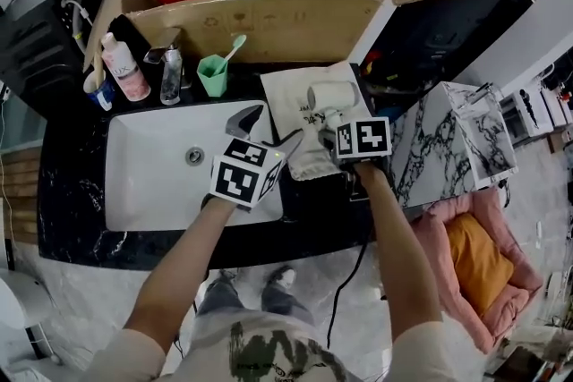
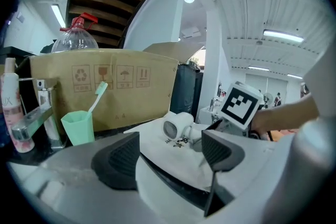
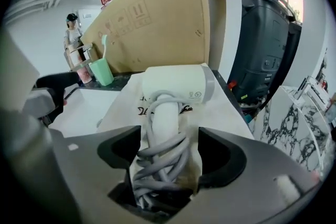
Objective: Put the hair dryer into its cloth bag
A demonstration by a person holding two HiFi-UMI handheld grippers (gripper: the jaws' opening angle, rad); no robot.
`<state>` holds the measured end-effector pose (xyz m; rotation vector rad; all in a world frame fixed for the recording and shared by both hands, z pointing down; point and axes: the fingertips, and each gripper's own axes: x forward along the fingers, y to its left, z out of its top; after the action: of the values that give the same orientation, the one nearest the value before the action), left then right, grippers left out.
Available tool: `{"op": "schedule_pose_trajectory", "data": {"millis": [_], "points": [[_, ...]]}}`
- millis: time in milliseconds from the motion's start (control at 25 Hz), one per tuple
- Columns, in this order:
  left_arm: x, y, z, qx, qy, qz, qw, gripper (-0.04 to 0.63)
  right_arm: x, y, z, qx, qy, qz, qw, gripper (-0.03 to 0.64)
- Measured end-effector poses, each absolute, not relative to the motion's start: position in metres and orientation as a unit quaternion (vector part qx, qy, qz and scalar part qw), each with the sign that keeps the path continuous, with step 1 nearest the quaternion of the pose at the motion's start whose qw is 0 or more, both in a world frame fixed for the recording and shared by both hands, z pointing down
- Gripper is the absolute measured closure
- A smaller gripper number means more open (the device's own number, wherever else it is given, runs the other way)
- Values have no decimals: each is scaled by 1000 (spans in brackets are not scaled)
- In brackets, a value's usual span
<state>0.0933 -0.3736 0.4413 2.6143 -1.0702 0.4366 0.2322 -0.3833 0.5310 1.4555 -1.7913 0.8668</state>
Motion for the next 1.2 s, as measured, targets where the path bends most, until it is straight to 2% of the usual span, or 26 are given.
{"op": "schedule_pose_trajectory", "data": {"millis": [400, 760, 1200], "points": [[82, -372, 440, 900, -384, 159, 135, 225, 225, -382, 539, 541, -688, 327, 357, 374], [82, -366, 436, 905, -373, 163, 129, 225, 226, -372, 527, 547, -692, 317, 348, 382], [106, -357, 427, 922, -329, 167, 114, 225, 238, -345, 477, 576, -702, 298, 295, 382]]}}
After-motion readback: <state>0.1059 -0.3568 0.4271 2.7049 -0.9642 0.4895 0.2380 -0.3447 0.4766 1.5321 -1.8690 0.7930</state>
